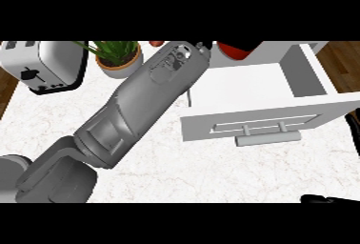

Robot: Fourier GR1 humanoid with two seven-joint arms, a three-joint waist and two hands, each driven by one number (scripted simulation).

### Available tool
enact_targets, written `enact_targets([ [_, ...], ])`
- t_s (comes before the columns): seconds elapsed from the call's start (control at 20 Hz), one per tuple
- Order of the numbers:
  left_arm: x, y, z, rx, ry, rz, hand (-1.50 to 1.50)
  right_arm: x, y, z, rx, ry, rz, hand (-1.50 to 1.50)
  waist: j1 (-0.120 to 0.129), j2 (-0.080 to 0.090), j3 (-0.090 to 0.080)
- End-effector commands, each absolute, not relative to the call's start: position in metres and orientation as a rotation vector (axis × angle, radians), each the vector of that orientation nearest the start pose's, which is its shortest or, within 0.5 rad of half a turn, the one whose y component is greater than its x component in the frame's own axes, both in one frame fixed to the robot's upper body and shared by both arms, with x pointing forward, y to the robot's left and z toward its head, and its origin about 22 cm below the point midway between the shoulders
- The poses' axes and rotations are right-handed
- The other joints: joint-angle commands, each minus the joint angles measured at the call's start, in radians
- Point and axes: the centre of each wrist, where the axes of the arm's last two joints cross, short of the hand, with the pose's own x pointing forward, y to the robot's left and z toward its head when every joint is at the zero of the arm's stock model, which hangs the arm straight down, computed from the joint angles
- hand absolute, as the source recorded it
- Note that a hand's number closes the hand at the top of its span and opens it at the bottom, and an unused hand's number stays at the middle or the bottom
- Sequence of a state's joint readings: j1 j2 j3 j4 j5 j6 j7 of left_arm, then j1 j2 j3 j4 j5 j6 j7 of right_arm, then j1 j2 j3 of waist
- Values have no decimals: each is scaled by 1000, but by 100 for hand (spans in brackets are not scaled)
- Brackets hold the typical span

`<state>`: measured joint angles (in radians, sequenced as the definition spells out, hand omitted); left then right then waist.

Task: Pick up the can, place it into the drawer and close the drawer

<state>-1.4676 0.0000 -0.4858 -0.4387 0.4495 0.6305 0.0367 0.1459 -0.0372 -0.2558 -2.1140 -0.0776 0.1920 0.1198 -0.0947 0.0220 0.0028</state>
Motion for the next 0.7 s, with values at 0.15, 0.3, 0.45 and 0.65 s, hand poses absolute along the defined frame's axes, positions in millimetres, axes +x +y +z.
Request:
enact_targets([
  [0.15,431,-2,167,234,-1787,-300,150,181,-308,106,-158,-1864,12,-150,-12,7,0],
  [0.3,427,-12,179,272,-1805,-309,150,192,-294,115,-139,-1874,30,-150,-32,10,0],
  [0.45,430,-12,184,298,-1782,-316,-150,191,-295,105,-159,-1874,21,-150,-15,5,0],
  [0.65,427,-4,157,335,-1774,-249,-150,191,-290,117,-134,-1882,47,-150,-37,10,0],
])
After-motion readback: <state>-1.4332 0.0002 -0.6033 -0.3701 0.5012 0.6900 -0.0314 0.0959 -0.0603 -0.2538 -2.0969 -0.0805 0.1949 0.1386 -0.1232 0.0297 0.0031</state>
